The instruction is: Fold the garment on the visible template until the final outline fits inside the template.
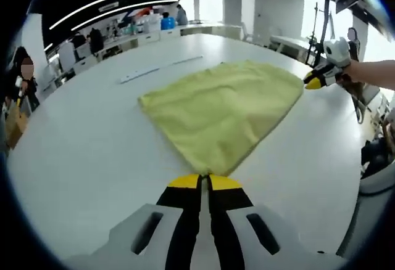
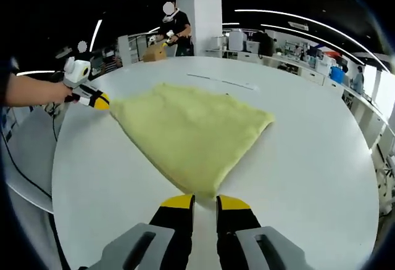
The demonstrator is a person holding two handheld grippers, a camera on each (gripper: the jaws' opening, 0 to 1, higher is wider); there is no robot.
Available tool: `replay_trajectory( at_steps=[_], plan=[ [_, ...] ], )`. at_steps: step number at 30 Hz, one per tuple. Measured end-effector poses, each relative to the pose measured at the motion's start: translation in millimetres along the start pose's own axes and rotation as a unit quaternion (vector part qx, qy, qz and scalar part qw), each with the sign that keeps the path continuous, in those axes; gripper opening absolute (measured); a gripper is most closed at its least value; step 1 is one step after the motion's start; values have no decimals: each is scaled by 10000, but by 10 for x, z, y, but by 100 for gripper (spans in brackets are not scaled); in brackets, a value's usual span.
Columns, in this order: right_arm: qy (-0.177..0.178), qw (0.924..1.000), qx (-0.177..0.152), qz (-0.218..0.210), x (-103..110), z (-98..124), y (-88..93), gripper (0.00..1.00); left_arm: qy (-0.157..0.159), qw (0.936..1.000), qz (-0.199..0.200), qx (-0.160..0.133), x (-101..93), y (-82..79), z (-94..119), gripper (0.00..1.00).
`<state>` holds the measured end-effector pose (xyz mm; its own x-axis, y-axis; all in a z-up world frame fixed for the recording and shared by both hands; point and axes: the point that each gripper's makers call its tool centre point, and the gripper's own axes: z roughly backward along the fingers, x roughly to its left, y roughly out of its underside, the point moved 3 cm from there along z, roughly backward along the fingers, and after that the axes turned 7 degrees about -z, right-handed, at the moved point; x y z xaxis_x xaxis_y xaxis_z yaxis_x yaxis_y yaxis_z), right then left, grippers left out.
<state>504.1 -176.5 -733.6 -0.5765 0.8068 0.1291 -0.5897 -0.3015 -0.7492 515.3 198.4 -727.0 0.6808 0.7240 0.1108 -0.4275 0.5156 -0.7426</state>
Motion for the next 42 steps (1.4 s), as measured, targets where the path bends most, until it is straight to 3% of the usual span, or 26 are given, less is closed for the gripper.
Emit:
replay_trajectory(
  at_steps=[6, 21, 25, 30, 32, 35, 42],
  plan=[
    [37, 10000, 23, 87, -9, -23, 2, 0, -1, 10000, -34, 0, -1, 0, -13, 0],
    [133, 9996, 10, 243, -77, 79, 15, 0, 51, 10000, -32, -4, 34, 6, 114, 0],
    [252, 9989, 190, 337, -138, 111, 93, 0, 58, 10000, 8, -3, 30, 26, 151, 0],
    [82, 9997, 40, 243, -95, 133, 72, 0, 11, 9996, 248, -158, 29, 6, 152, 0],
    [69, 9997, 27, 241, -78, 123, 56, 1, 16, 9994, 315, -118, 26, 25, 128, 5],
    [50, 9998, -22, 197, -65, 90, 25, 13, 12, 9992, 383, -139, 5, 28, 98, 18],
    [-96, 9998, -5, 200, -3, -6, -20, 9, 108, 9989, 412, -196, -38, -23, 29, 17]
  ],
)
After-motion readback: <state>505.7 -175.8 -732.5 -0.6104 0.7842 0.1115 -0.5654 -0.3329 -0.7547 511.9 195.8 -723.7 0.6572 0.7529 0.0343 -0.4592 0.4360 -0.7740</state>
